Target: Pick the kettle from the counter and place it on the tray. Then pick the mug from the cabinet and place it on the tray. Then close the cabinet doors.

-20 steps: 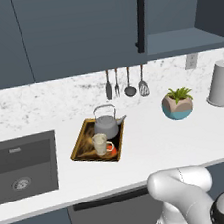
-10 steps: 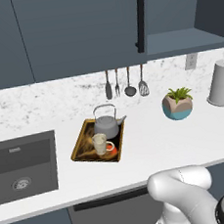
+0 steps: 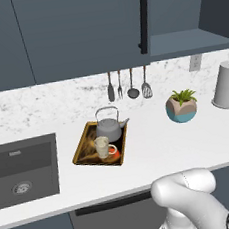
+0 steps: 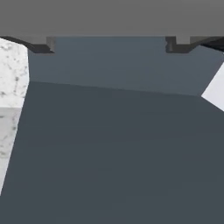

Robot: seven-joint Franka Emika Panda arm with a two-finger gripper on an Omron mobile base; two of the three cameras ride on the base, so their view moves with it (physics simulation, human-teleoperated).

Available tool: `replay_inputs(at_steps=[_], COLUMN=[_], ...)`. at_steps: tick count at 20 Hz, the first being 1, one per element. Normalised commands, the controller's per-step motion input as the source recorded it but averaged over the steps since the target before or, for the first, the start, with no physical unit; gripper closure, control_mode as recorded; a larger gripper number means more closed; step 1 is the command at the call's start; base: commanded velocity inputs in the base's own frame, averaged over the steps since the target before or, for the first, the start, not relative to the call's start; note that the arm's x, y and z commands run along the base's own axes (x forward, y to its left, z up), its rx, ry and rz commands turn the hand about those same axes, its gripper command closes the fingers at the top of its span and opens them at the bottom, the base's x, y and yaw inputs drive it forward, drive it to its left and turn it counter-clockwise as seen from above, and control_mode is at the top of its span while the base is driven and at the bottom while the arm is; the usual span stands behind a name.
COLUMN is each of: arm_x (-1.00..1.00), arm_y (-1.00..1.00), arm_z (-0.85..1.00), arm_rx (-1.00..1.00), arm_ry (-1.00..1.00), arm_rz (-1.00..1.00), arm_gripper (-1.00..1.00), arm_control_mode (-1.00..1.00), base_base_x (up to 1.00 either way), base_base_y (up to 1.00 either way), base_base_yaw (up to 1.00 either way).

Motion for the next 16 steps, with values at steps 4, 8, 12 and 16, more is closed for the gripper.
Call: replay_inputs(at_steps=[4,8,12,16], arm_x=[0.36,0.36,0.25,0.24], arm_y=[0.13,0.21,0.35,0.44], arm_z=[0.0,0.0,0.0,0.0], arm_rx=[-0.07,-0.09,-0.13,-0.14], arm_ry=[0.0,0.05,0.09,0.12], arm_rz=[0.09,0.08,0.08,0.07], arm_gripper=[-1.0,-1.0,-1.0,-1.0], arm_control_mode=[-1.0,-1.0,-1.0,-1.0], base_base_x=[0.0,0.0,0.0,0.0], base_base_y=[0.0,0.0,0.0,0.0], base_base_yaw=[0.0,0.0,0.0,0.0])
